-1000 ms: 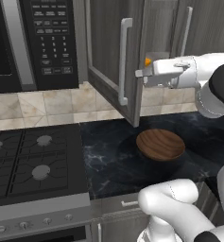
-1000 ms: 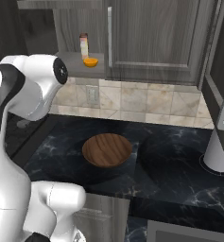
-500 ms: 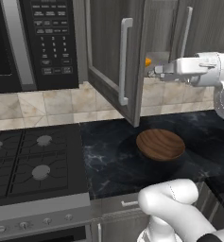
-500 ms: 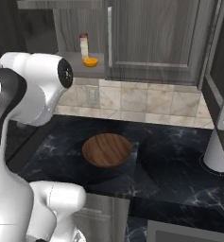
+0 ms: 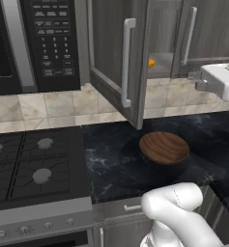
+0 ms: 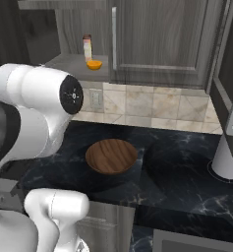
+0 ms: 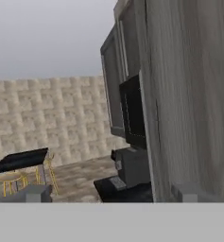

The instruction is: Open the cabinet. Pick the orange and orange from the cabinet and place them into the bowl. Then close the cabinet.

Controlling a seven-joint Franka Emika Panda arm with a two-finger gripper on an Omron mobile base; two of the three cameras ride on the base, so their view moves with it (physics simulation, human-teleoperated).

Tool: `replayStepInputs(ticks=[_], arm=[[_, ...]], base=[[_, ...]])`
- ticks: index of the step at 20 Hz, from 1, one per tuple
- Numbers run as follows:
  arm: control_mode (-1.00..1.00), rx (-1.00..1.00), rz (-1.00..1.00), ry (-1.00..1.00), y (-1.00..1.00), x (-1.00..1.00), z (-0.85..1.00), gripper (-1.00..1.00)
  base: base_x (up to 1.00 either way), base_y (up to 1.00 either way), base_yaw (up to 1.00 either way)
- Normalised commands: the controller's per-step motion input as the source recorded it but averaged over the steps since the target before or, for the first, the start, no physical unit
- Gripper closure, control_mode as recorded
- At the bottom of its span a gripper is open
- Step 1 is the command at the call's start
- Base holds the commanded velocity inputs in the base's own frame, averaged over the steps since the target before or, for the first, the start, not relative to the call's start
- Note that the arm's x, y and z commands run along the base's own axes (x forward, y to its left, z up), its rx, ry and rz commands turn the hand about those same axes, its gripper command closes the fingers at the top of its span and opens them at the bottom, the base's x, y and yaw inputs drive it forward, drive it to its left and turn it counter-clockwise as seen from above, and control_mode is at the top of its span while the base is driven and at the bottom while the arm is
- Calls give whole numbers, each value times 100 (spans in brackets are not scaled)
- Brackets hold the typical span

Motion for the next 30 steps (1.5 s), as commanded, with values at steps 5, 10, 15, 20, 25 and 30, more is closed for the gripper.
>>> replayStepInputs(ticks=[5,10,15,20,25,30], arm=[[-100,-12,-37,-14,-79,-29,-30,-100],[-100,-1,-47,-9,-92,-10,-11,-100],[-100,0,-47,-10,-61,4,-1,-100],[-100,0,-17,-5,-1,47,0,-100],[-100,0,-9,-5,0,56,0,-100],[-100,0,-6,-5,-9,62,0,-100]], base=[[0,0,0],[0,0,0],[0,0,0],[0,0,0],[0,0,0],[0,0,0]])
